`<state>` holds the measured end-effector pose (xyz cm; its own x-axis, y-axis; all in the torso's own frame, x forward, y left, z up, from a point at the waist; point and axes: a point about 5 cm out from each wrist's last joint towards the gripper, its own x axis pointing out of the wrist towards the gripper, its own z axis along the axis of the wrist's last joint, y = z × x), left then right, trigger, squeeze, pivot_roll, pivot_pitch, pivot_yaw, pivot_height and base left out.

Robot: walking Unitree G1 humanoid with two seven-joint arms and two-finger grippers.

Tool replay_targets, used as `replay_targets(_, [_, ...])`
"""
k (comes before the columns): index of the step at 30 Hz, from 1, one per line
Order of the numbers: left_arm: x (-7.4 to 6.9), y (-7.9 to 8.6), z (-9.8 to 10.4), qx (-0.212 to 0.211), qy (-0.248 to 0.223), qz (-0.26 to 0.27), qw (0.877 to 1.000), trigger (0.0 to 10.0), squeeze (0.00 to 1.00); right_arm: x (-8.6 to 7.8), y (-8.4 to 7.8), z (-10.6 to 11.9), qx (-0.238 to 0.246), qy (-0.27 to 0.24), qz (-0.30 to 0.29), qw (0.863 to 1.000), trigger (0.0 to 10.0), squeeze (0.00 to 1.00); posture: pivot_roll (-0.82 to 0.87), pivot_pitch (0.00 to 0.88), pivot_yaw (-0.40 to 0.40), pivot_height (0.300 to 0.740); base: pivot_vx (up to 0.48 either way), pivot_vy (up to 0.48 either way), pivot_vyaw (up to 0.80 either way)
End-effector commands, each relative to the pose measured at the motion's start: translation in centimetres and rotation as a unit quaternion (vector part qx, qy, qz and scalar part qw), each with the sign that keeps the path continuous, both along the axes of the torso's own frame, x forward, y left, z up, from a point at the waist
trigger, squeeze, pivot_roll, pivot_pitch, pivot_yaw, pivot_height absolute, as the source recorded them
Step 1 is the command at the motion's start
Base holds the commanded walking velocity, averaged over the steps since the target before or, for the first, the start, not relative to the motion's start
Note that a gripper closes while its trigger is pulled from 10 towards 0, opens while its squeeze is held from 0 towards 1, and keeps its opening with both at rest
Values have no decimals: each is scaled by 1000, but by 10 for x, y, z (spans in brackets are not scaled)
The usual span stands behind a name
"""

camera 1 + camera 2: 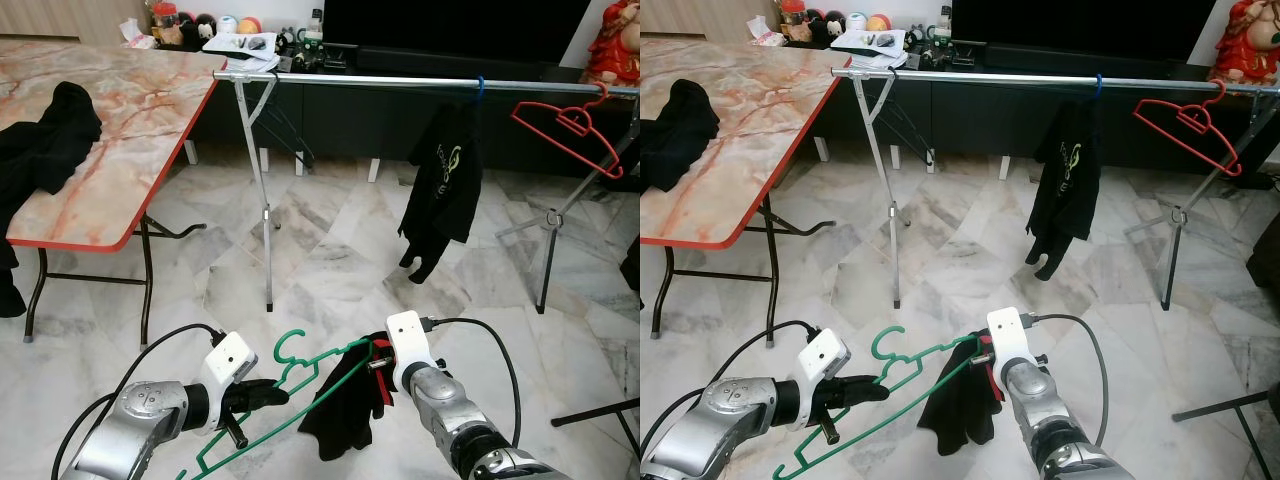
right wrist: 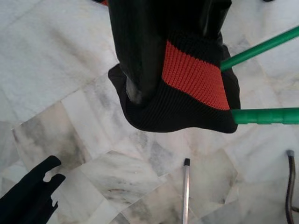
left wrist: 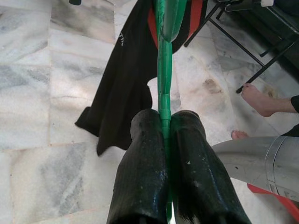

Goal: Hang hanger

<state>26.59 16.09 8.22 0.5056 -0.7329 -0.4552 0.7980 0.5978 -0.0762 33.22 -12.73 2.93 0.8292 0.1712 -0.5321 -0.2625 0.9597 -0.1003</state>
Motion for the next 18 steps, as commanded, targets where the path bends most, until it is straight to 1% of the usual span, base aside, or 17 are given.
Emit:
replay_targets(1, [2, 1, 0, -3, -2, 6, 1000, 10000, 0, 4, 3, 6, 14, -8, 1, 1000, 10000, 0, 110, 88, -53, 740, 0, 0, 0])
replay_targets(3, [2, 1, -1, -6, 4, 7, 1000, 10000, 0, 6, 6, 9, 16, -7, 21, 1000, 10000, 0, 108, 96, -55, 740, 0, 0, 0])
replay_targets(4, [1, 1, -2, -8, 8, 5, 1000, 10000, 0, 6, 8, 10, 9, -9, 45, 999, 10000, 0, 106, 100, -55, 740, 0, 0, 0])
replay_targets(5, [1, 1, -2, -9, 9, 4, 1000, 10000, 0, 6, 9, 10, 5, -10, 57, 998, 10000, 0, 106, 100, -55, 740, 0, 0, 0])
replay_targets(6, [0, 1, -2, -13, 12, 3, 1000, 10000, 0, 6, 12, 12, 1, -14, 88, 996, 10000, 0, 105, 103, -56, 740, 0, 0, 0])
replay_targets(7, [-1, 1, -2, -15, 14, 2, 1000, 10000, 0, 6, 13, 13, 0, -15, 99, 995, 10000, 0, 105, 105, -58, 740, 0, 0, 0])
replay_targets(8, [-2, 1, -2, -16, 16, 0, 1000, 10000, 0, 6, 14, 14, -15, -20, 132, 991, 10000, 0, 103, 107, -57, 740, 0, 0, 0])
replay_targets(9, [-2, 1, -2, -17, 17, -1, 1000, 10000, 0, 5, 14, 15, -24, -22, 147, 989, 10000, 0, 102, 109, -58, 740, 0, 0, 0])
replay_targets(10, [-2, 1, -1, -17, 17, -1, 1000, 10000, 0, 5, 14, 15, -30, -22, 156, 987, 10000, 0, 102, 110, -58, 740, 0, 0, 0])
replay_targets(11, [-3, 1, -1, -18, 17, -2, 1000, 10000, 0, 5, 8, 16, -51, -25, 164, 985, 10000, 0, 102, 111, -58, 740, 0, 0, 0])
replay_targets(13, [-3, 2, -2, -17, 18, -3, 1000, 10000, 0, 6, 3, 17, -61, -22, 174, 983, 10000, 0, 99, 115, -59, 740, 0, 0, 0])
replay_targets(14, [-3, 2, -2, -16, 18, -3, 1000, 10000, 0, 6, 2, 17, -62, -21, 179, 982, 10000, 0, 99, 116, -58, 740, 0, 0, 0])
replay_targets(16, [-3, 3, -4, -11, 18, 1, 1000, 10000, 0, 5, 1, 21, -68, -20, 217, 974, 10000, 0, 97, 118, -58, 740, 0, 0, 0])
replay_targets(18, [-2, 4, -4, -12, 18, 1, 1000, 10000, 0, 4, 1, 22, -73, -19, 236, 969, 10000, 0, 91, 118, -59, 740, 0, 0, 0])
